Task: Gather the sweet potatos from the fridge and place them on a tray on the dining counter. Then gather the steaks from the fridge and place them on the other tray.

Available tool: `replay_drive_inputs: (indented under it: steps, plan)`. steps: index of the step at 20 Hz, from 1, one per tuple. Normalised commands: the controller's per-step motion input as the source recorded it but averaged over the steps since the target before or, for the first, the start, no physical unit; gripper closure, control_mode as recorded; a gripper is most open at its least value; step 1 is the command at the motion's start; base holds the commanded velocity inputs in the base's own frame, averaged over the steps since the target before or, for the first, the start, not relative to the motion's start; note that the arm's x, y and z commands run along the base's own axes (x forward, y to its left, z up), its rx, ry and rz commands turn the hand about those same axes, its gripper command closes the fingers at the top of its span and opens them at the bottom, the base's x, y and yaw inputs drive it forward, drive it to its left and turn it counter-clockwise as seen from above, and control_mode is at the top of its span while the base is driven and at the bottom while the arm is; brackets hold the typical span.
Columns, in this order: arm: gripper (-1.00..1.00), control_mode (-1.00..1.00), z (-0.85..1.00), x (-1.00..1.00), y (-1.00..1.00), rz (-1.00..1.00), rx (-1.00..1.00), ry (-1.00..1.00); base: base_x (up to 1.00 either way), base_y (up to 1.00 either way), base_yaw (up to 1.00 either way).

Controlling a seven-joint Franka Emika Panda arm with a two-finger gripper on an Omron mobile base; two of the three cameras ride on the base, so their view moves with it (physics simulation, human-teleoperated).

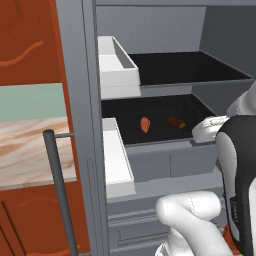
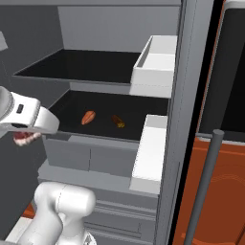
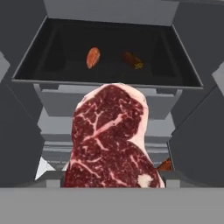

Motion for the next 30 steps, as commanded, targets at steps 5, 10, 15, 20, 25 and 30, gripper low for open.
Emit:
replay_drive_inputs:
  steps: [5,10,15,20,25,30]
  plan:
    - [1.00,1.00,-0.03,-0.25,0.00,0.00,0.01,0.00,-0.09,0.00,0.00]
    - [1.00,1.00,0.00,0.00,0.00,0.00,0.00,0.00,-0.53,-0.14,0.23]
    - [1.00,1.00,0.00,0.00,0.00,0.00,0.00,0.00,-0.14,-0.27,0.73]
    - [1.00,1.00,0.00,0.00,0.00,0.00,0.00,0.00,-0.39,-0.56,0.64]
    - [1.00,1.00,0.00,0.00,0.00,0.00,0.00,0.00,-0.55,-0.01,0.69]
    - [1.00,1.00,0.00,0.00,0.00,0.00,0.00,0.00,-0.39,0.27,0.89]
